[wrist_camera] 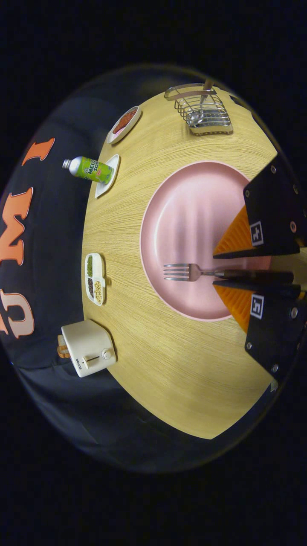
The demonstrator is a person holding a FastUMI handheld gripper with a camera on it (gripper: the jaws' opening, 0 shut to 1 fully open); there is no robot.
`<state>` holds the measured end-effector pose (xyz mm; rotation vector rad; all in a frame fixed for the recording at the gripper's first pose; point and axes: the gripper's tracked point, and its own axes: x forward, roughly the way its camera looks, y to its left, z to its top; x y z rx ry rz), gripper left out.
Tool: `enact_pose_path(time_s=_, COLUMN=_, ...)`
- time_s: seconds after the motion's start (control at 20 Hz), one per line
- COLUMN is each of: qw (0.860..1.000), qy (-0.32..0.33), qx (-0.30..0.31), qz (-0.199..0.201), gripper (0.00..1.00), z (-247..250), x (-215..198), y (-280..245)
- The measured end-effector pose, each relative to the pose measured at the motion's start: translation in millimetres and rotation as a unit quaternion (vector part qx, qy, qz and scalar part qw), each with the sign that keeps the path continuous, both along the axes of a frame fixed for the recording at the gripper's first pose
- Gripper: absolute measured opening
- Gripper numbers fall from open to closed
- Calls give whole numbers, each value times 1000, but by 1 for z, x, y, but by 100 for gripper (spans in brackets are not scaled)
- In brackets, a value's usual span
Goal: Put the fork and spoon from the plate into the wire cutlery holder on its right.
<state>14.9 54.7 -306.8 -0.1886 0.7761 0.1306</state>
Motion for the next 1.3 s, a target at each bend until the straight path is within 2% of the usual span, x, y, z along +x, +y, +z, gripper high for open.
enact_pose_path(time_s=0.05, qw=1000, qy=3, qx=1, qz=0, gripper=11, z=3, x=-1, y=0)
enact_pose_path(time_s=0.15, qw=1000, qy=5, qx=4, qz=0, gripper=5, z=5, x=-2, y=0)
enact_pose_path(time_s=0.5, qw=1000, qy=10, qx=27, qz=6, gripper=5, z=43, x=-11, y=-7)
enact_pose_path(time_s=0.7, qw=1000, qy=13, qx=18, qz=3, gripper=5, z=65, x=-14, y=-29)
enact_pose_path(time_s=1.3, qw=998, qy=41, qx=30, qz=-48, gripper=5, z=129, x=-36, y=-125)
